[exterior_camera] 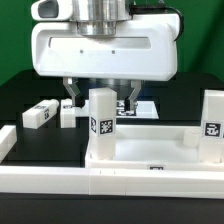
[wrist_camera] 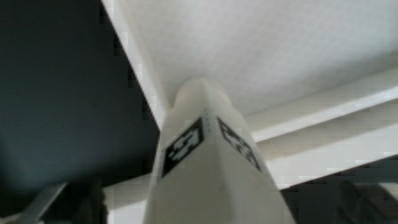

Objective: Assemble desk

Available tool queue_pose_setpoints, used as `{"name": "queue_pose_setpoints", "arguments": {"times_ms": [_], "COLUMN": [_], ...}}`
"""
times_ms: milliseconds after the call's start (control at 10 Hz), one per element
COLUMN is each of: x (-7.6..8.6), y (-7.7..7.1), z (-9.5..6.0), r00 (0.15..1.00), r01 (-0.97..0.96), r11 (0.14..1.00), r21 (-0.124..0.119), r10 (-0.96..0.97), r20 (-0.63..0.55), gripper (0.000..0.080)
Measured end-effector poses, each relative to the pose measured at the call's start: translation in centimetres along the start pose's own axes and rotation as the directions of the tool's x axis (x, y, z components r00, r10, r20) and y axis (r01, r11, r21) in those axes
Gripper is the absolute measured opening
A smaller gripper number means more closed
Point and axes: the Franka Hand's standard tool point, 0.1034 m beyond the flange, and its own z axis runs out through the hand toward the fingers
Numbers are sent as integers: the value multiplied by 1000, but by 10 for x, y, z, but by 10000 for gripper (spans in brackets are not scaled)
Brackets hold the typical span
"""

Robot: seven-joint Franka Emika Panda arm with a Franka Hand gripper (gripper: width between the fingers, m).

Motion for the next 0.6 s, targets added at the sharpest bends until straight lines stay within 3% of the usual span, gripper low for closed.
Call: {"name": "queue_pose_setpoints", "arguments": {"times_ms": [200, 600], "x": [0, 3], "y": [0, 0], "z": [2, -1], "r00": [973, 861], "r01": [229, 508], "r11": [973, 860], "r21": [-1, -34], "r10": [-229, -508], "r20": [4, 23], "gripper": [649, 649]}}
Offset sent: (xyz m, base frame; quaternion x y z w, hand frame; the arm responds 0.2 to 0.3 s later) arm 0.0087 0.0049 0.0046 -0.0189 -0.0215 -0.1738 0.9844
